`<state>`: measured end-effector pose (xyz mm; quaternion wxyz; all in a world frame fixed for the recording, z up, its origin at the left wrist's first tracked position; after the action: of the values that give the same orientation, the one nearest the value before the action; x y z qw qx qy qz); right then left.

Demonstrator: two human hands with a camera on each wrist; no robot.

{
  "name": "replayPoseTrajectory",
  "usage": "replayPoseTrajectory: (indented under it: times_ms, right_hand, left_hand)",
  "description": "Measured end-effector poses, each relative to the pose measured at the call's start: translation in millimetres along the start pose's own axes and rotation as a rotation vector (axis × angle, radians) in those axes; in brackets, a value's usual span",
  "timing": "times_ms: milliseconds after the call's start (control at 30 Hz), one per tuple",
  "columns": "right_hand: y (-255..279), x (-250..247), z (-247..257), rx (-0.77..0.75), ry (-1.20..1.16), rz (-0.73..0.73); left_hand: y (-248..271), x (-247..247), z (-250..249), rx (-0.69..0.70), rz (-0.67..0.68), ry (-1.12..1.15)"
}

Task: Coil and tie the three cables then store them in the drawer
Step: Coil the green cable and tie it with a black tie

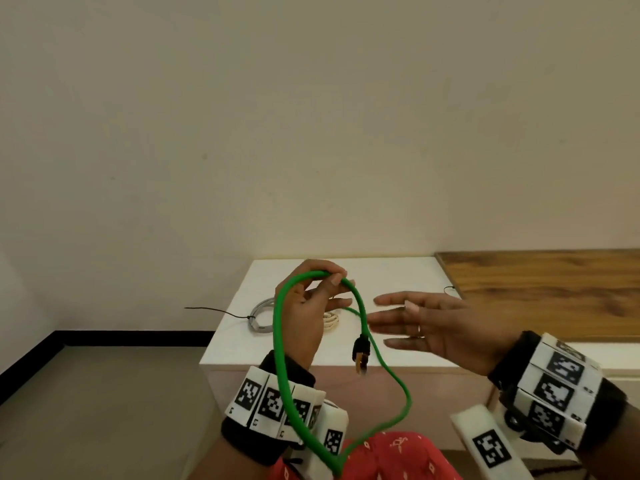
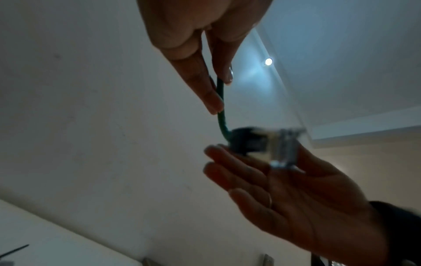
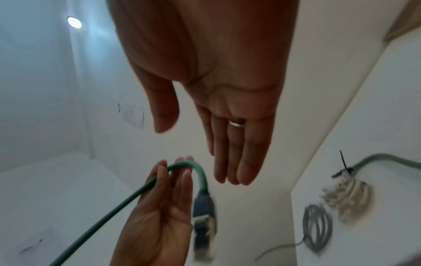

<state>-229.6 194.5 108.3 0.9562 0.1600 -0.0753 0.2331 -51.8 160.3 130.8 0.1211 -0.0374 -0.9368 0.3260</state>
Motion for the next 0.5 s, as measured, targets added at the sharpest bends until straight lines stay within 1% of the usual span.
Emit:
replayPoseTrajectory:
  times_ms: [100,167,200,233,267,333,400,433,500]
  right_hand:
    - [-6.7,17.2,-10.4,0.032,-0.065,-0.034]
    - [-7.8,22.4,-11.0,0.034,-0.126,-0.087]
    - [-7.6,21.8,-9.4,0.028,-0.165,-0.129]
    - [-7.0,18.5,-7.0,0.018,-0.207,-0.18]
    - [-5.8,12.6,-5.0,0.005,-0.247,-0.237]
    - [-3.7,-0.8,-2.2,-0.021,-0.297,-0.342]
    - [-2.9,-10.2,-1.5,-0.053,-0.344,-0.42]
    - [-3.1,-12.6,-1.2,-0.069,-0.371,-0.44]
    - [-4.6,-13.5,-1.7,-0.092,-0.418,-0.457]
  left_hand:
    - [9.4,10.8,-2.0,-0.014,0.053,0.058]
    - [10.5,12.1,-0.4,-0.042,0.137,0.059]
    - [9.6,8.4,3.9,-0.083,0.197,0.039]
    - [7.7,1.0,9.8,-0.149,0.247,0.018]
    - [6.0,-9.4,15.6,-0.243,0.277,0.002]
    - [4.4,-36.0,27.8,-0.445,0.29,-0.064]
    - [8.2,-57.0,32.4,-0.579,0.323,-0.101]
    - [11.7,-59.6,30.7,-0.626,0.38,-0.062]
    - [23.2,-51.6,22.8,-0.699,0.559,0.061]
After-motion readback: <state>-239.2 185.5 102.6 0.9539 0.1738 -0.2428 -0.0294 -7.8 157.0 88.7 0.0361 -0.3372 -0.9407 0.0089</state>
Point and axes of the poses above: each hand's wrist, its own y-axis away from the middle knuckle, its own x-axis out of the palm, z = x × y, the point moved 4 cm from there along -y, towards the middle knuckle, and after that the axes turned 11 degrees about x, right-handed, at the moved point
